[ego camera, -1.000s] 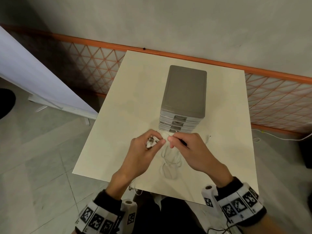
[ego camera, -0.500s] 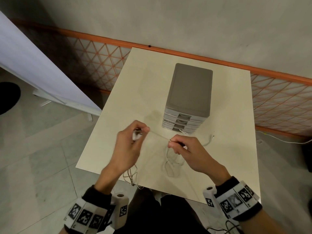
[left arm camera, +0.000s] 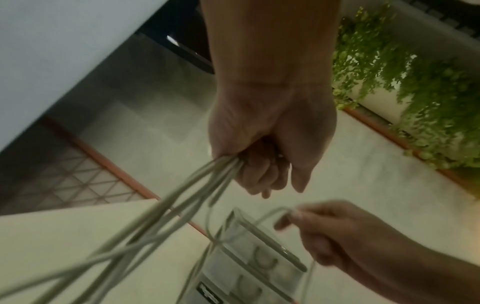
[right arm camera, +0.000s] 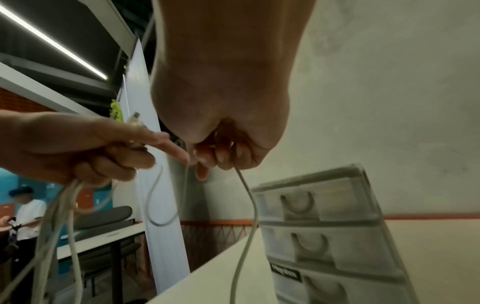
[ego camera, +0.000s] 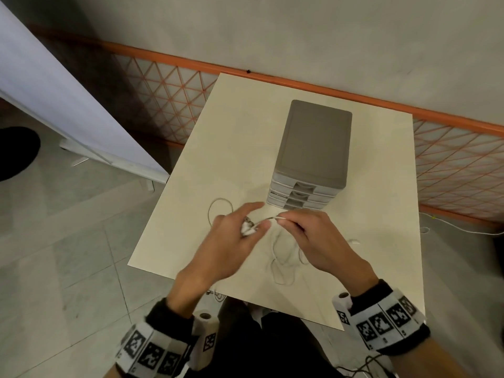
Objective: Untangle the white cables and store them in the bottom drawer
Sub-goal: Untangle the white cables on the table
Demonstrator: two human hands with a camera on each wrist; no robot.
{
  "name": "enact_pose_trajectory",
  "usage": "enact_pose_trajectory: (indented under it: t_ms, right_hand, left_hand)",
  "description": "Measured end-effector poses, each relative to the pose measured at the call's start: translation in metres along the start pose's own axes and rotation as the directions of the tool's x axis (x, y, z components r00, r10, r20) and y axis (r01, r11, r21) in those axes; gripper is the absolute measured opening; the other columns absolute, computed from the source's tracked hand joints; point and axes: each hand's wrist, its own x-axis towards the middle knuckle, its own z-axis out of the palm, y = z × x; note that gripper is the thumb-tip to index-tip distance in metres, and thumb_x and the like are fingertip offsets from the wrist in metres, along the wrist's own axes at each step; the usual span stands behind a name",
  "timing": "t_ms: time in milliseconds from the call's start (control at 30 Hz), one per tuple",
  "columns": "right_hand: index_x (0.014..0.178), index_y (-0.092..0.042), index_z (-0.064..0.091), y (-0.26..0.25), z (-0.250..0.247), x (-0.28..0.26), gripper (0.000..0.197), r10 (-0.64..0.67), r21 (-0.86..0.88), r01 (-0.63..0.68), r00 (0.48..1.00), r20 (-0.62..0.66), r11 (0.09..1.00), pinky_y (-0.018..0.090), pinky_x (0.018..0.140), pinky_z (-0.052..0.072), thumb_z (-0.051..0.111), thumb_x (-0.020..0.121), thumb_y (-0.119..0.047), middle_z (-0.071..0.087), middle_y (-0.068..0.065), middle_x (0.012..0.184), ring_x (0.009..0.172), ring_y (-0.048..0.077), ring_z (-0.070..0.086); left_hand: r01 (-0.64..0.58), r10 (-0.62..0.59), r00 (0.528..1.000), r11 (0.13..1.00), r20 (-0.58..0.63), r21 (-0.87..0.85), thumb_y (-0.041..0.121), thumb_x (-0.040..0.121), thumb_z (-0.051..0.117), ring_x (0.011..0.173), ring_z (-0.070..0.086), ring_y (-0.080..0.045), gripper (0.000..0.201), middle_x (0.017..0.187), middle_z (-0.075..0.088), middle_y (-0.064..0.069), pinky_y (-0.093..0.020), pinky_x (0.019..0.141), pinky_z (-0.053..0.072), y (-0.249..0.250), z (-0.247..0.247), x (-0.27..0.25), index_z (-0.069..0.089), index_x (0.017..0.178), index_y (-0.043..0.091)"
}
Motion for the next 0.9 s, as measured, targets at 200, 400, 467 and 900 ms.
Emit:
enact_pose_trajectory:
  t_ms: [200, 400, 467, 900]
  right_hand:
    - [0.095, -0.016, 0.069, -0.017, -0.008, 0.005, 0.016, 0.022, 0.104, -0.017, 0.999, -0.046, 0.994, 0.02, 0.064, 0.044, 0.055, 0.1, -0.022, 0.062, -0.012, 0.073, 0.07, 0.009, 0.059]
    - [0.09, -0.016, 0.065, 0.012, -0.004, -0.005, 0.019, 0.061, 0.093, -0.059, 0.998, -0.011, 0.994, 0.013, 0.066, 0.037, 0.053, 0.1, -0.028, 0.063, -0.011, 0.075, 0.074, 0.005, 0.057]
    - [0.089, -0.021, 0.065, 0.024, -0.002, -0.01, 0.018, 0.106, 0.072, -0.106, 0.994, 0.011, 0.992, 0.013, 0.065, 0.036, 0.054, 0.099, -0.031, 0.062, -0.013, 0.073, 0.073, 0.007, 0.056]
    - [0.109, -0.026, 0.072, 0.069, 0.011, -0.031, 0.029, 0.175, -0.347, -0.167, 0.985, -0.009, 0.923, 0.027, 0.083, 0.042, 0.049, 0.098, -0.039, 0.046, -0.006, 0.11, 0.1, 0.015, 0.037]
  left_hand:
    - [-0.097, 0.097, 0.995, 0.995, -0.019, -0.008, 0.034, 0.1, 0.058, 0.05, 0.042, -0.011, 0.016, 0.05, 0.046, 0.011, -0.02, 0.05, 0.03, 0.003, 0.01, 0.006, 0.059, 0.087, 0.024]
    - [-0.14, 0.07, 0.959, 0.959, -0.275, -0.245, 0.017, 0.1, 0.058, 0.05, 0.04, -0.004, 0.023, 0.056, 0.05, 0.012, -0.016, 0.05, 0.032, 0.007, -0.031, -0.003, 0.057, 0.077, 0.018]
    - [-0.155, 0.041, 0.934, 0.941, -0.355, -0.301, 0.022, 0.098, 0.057, 0.049, 0.039, -0.005, 0.022, 0.054, 0.048, 0.01, -0.019, 0.049, 0.033, 0.006, -0.046, -0.007, 0.058, 0.076, 0.02]
    - [-0.214, -0.06, 0.864, 0.855, -0.5, -0.472, 0.026, 0.094, 0.055, 0.037, 0.028, -0.007, 0.023, 0.045, 0.038, 0.013, -0.016, 0.041, 0.025, 0.005, -0.076, -0.012, 0.056, 0.071, 0.027]
